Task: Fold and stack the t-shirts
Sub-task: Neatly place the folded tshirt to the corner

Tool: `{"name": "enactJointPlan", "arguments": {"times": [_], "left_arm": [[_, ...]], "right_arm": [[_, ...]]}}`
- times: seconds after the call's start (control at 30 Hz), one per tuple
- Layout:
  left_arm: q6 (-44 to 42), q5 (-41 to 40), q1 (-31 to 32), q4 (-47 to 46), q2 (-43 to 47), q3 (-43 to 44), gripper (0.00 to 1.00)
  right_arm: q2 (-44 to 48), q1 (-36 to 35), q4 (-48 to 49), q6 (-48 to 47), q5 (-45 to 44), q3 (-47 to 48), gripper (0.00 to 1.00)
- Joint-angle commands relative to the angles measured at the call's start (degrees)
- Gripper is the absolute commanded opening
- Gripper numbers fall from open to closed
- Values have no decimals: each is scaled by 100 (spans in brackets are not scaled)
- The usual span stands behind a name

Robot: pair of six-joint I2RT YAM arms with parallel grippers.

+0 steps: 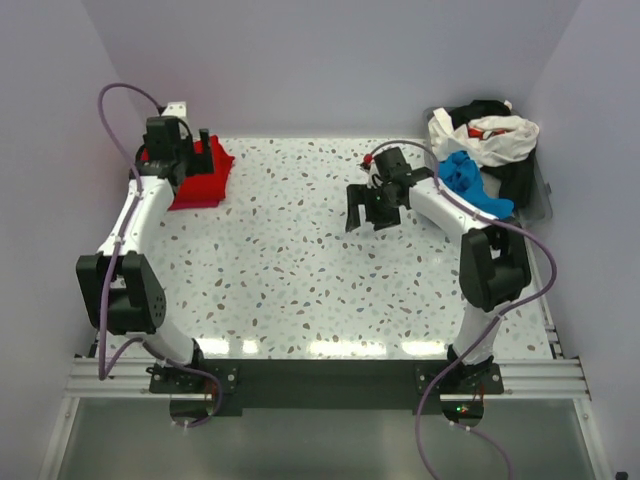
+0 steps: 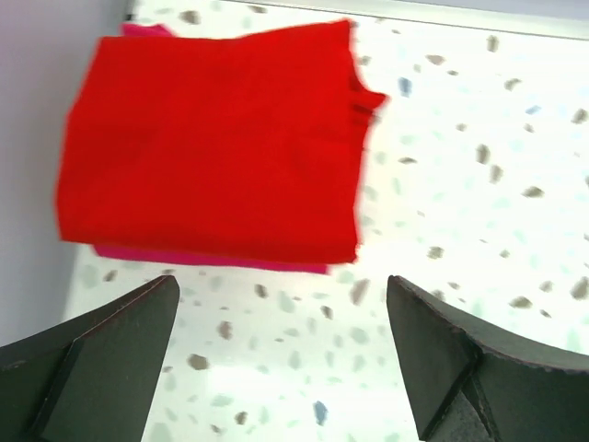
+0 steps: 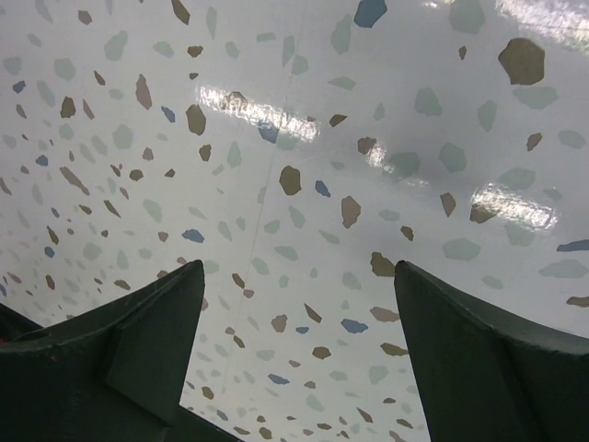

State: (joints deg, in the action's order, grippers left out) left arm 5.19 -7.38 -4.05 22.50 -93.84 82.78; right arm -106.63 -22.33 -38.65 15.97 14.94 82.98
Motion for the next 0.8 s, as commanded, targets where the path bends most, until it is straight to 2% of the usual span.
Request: {"name": "enactJointPlan", "arguments": {"times": [0.0,0.23,0.37,0.47,0.77], "left_arm": [[289,8,631,-185,567,-358,100],[1036,-45,2004,-141,1306,-1456,100],[1580,-123,2846,-211,1579,-1844,100],[1862,-299,3234,-133,1588,-1915,100],[1889,-616,3552,-185,1957,-1994,100]], "right_arm": [[494,9,270,-146,-290,61,88],[1021,9,797,108,-500,-440,88],[1302,9,1026,187,-536,-713,88],[1381,0,1079,223,-571,-827,88],[1759,9,1431,372,-676,-1380,88]]}}
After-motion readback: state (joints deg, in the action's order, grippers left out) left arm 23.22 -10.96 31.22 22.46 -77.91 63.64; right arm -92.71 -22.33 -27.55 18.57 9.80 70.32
